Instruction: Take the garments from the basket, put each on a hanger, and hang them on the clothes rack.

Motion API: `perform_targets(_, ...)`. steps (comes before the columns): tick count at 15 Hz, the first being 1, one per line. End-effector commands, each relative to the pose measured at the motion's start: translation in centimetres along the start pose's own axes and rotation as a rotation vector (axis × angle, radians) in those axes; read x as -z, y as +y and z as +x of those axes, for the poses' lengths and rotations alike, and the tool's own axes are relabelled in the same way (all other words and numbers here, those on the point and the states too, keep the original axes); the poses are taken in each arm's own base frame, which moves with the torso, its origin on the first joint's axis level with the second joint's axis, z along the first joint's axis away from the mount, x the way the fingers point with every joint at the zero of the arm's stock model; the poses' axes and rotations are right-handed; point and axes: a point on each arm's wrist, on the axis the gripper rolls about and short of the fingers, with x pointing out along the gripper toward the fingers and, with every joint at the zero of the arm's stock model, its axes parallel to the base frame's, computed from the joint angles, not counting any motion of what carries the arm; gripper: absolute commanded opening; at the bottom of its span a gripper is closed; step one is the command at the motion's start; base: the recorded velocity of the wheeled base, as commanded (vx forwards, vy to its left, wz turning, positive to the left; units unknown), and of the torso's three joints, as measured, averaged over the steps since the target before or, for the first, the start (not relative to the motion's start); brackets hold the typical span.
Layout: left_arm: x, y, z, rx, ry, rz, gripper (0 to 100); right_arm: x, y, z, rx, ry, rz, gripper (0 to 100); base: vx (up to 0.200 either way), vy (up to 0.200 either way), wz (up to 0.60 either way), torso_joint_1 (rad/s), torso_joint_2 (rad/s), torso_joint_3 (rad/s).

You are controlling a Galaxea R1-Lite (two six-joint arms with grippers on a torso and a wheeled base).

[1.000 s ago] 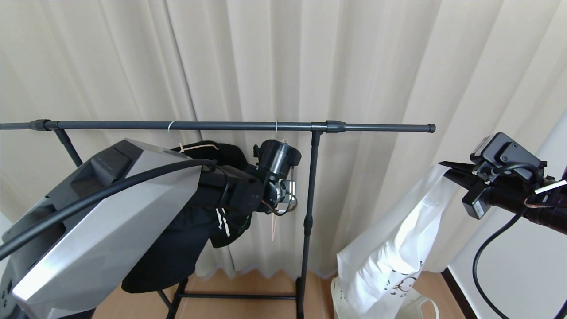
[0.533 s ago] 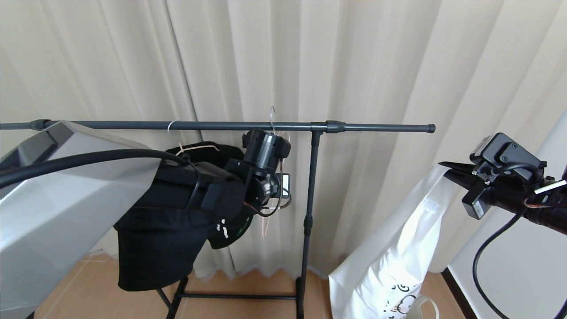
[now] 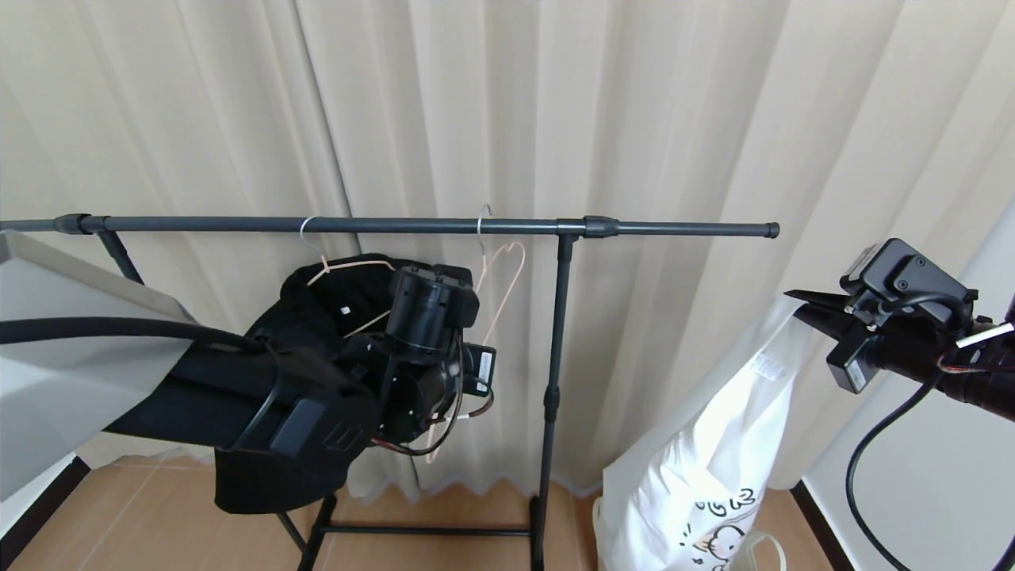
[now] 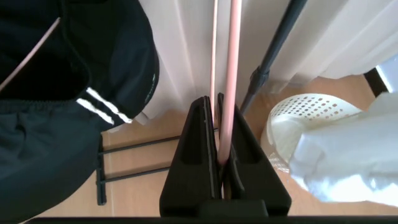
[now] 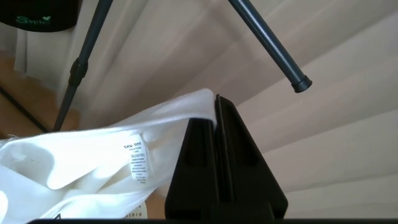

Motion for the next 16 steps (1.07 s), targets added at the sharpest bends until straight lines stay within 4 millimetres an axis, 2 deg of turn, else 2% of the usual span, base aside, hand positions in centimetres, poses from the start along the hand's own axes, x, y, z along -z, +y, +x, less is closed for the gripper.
perform_targets(1,0.8,0.6,-1.9,0.014,-0.016,0.004,0,0.0,0.0,-0.1,0.001,-0.002,-0.001,0,0.000,0.000,0.00,0.000,0.00,0.000)
perform_targets(3,1.6,1.0,-2.6,0.017,-0.010,0.022,0,0.0,0.0,-0.1,0.001,-0.002,-0.001,0,0.000,0.000,0.00,0.000,0.00,0.000)
perform_targets(5,2.9,1.7,-4.4,0.024,-0.014,0.043,0,0.0,0.1,0.1,-0.005,0.002,0.000,0,0.000,0.000,0.00,0.000,0.00,0.000)
perform_targets(10,5.9,2.6,-5.6,0.025,-0.027,0.041,0,0.1,0.1,0.1,-0.005,0.003,0.000,0,0.000,0.000,0.00,0.000,0.00,0.000)
perform_targets(13,6.1,2.7,-5.7,0.025,-0.036,0.036,0,0.0,0.2,0.1,-0.009,0.001,-0.001,0,-0.200,0.200,0.00,0.005,0.00,-0.001)
perform_targets(16,6.1,2.7,-5.6,0.025,-0.039,0.035,0,-0.1,0.3,0.1,-0.011,-0.001,-0.002,0,0.000,0.200,0.00,-0.015,0.00,0.006)
